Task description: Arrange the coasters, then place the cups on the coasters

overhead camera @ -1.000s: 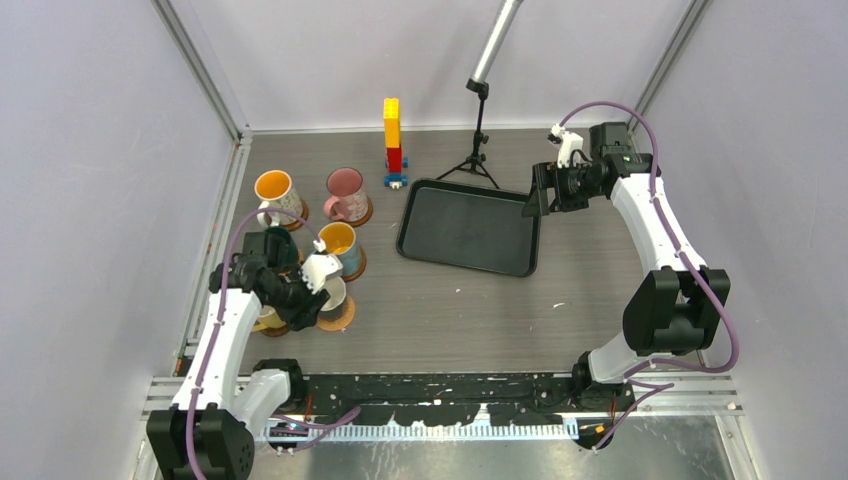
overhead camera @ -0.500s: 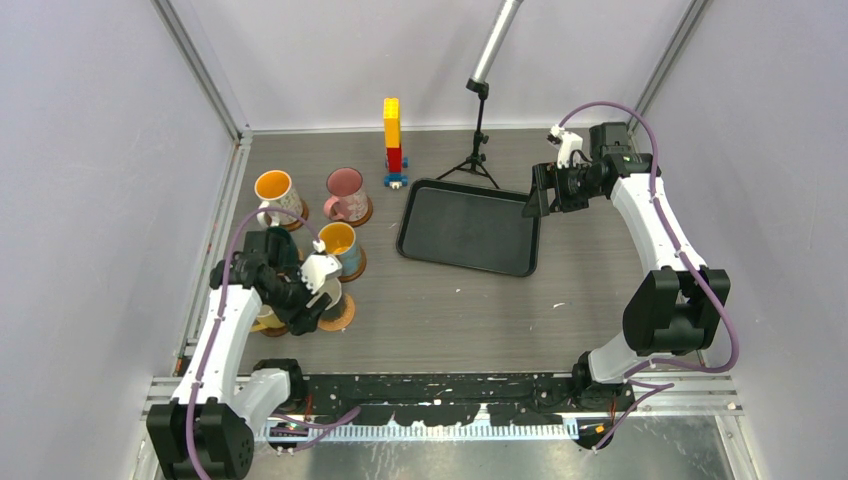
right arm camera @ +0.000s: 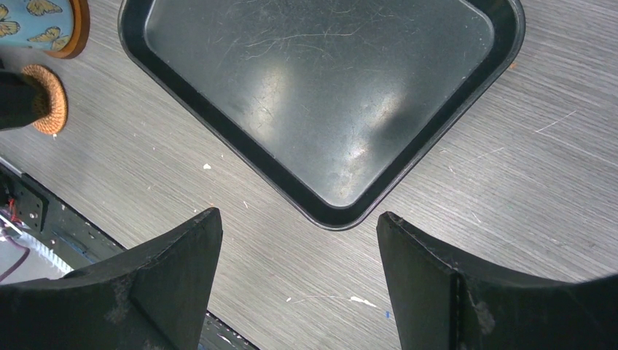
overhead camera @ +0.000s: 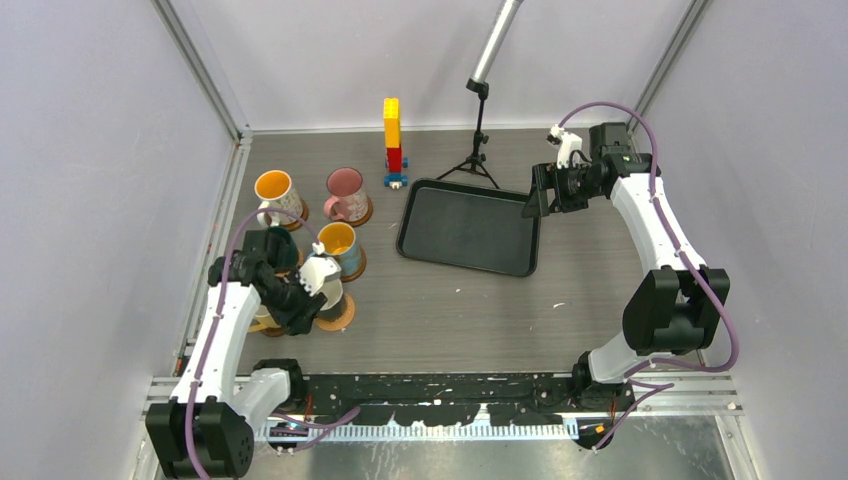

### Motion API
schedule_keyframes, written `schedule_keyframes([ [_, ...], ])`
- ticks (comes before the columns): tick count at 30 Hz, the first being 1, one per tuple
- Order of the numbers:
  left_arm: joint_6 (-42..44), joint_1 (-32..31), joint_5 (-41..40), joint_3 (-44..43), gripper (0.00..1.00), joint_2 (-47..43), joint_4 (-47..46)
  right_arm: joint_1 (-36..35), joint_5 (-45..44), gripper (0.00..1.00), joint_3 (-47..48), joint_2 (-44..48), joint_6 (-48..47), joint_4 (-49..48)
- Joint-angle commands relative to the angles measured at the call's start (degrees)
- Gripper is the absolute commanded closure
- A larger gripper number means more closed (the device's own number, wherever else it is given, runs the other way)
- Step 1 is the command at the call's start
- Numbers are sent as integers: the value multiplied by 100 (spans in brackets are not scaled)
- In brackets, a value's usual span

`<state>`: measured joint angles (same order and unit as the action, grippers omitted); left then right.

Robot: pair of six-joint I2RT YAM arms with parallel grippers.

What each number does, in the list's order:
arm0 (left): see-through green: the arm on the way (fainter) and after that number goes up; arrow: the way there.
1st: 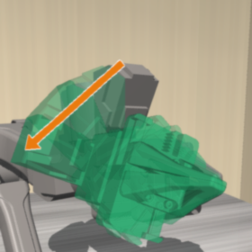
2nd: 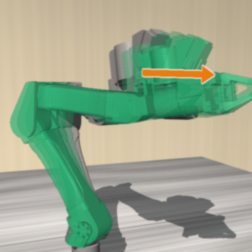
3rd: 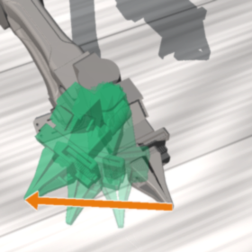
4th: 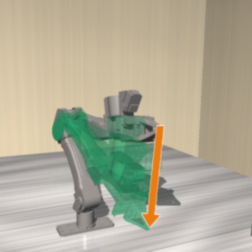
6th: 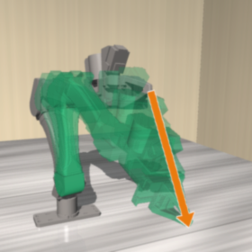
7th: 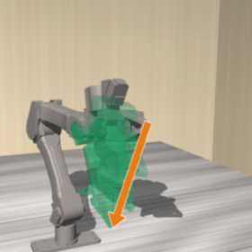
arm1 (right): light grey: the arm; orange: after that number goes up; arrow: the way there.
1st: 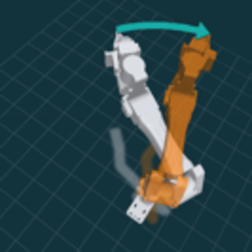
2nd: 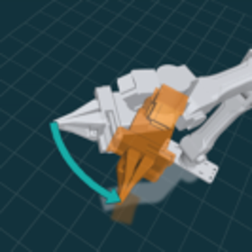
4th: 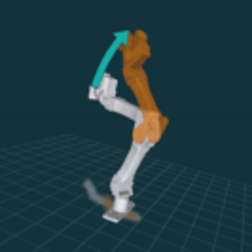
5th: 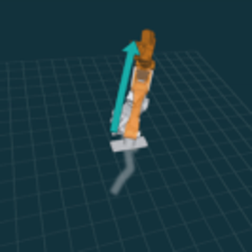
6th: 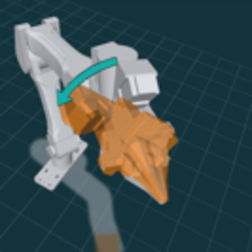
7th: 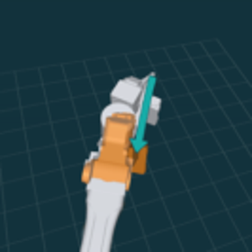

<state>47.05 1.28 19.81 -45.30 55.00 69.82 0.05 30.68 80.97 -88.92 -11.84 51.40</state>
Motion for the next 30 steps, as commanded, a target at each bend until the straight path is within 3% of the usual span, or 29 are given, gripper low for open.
schedule_keyframes([
  [1,84,30,258,-348,51,2,293,-5,105,18,87,24,-56,-38],
  [5,161,30,337,-454,50,27,445,-5,99,18,75,8,-68,-27],
  [12,350,30,229,-858,18,-9,791,-301,-309,18,37,-13,-300,41],
  [21,288,50,251,-2331,14,300,1421,-1612,-1155,19,-251,-180,-1146,-21],
  [30,-795,48,647,-3427,15,885,1081,-2871,-1758,25,-437,-915,-1593,-696],
])
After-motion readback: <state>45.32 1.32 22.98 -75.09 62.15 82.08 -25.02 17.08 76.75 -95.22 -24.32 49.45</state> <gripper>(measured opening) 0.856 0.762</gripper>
